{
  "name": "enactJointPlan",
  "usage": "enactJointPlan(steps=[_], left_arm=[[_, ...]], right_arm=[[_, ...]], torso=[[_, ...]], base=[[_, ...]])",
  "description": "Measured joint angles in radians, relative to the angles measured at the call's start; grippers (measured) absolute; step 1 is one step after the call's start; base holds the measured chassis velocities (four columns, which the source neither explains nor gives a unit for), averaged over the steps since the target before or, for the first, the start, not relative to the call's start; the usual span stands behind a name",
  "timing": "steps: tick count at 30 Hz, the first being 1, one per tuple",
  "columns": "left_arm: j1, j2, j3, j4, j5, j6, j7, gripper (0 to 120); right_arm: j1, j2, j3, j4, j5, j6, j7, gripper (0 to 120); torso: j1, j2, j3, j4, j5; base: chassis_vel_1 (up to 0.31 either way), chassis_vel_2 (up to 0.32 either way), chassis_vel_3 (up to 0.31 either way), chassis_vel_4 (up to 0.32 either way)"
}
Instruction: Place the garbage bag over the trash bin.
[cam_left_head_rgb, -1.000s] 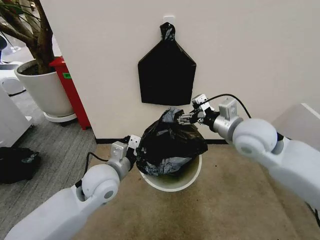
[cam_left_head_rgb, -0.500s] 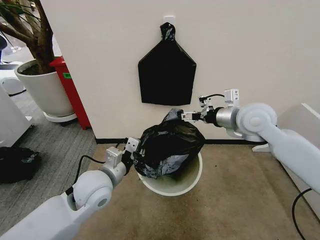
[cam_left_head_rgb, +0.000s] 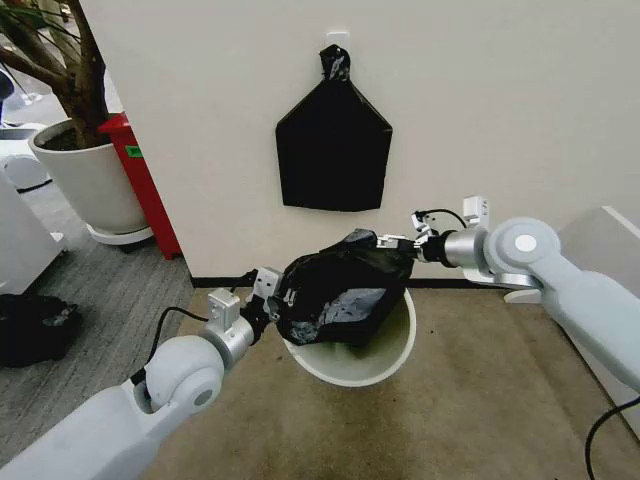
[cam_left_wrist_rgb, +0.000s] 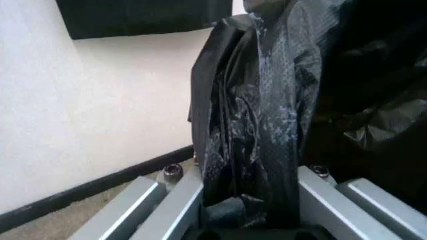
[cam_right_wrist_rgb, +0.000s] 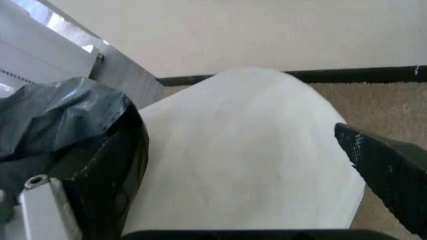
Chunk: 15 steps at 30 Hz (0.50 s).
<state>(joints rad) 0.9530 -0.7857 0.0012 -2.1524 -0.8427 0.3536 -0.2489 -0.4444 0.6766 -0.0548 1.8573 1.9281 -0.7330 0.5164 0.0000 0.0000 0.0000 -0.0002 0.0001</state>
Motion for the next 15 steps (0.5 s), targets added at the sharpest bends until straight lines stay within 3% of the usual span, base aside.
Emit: enactJointPlan(steps=[6, 15], left_arm=[[-0.009, -0.026, 0.001, 0.043, -0.079, -0.018, 0.005, 0], [-0.016, -0.039, 0.002, 0.084, -0.082, -0.022, 0.027, 0]], right_arm=[[-0.002, -0.009, 0.052, 0.008, 0.164, 0.003, 0.121, 100], [0.032, -0.003, 0.077, 0.017, 0.346, 0.008, 0.214, 100]], torso=[[0.0, 0.0, 0.0, 0.0, 0.0], [0.0, 0.0, 0.0, 0.0002, -0.0002]], base=[[0.0, 0.0, 0.0, 0.0], [0.0, 0.0, 0.0, 0.0]])
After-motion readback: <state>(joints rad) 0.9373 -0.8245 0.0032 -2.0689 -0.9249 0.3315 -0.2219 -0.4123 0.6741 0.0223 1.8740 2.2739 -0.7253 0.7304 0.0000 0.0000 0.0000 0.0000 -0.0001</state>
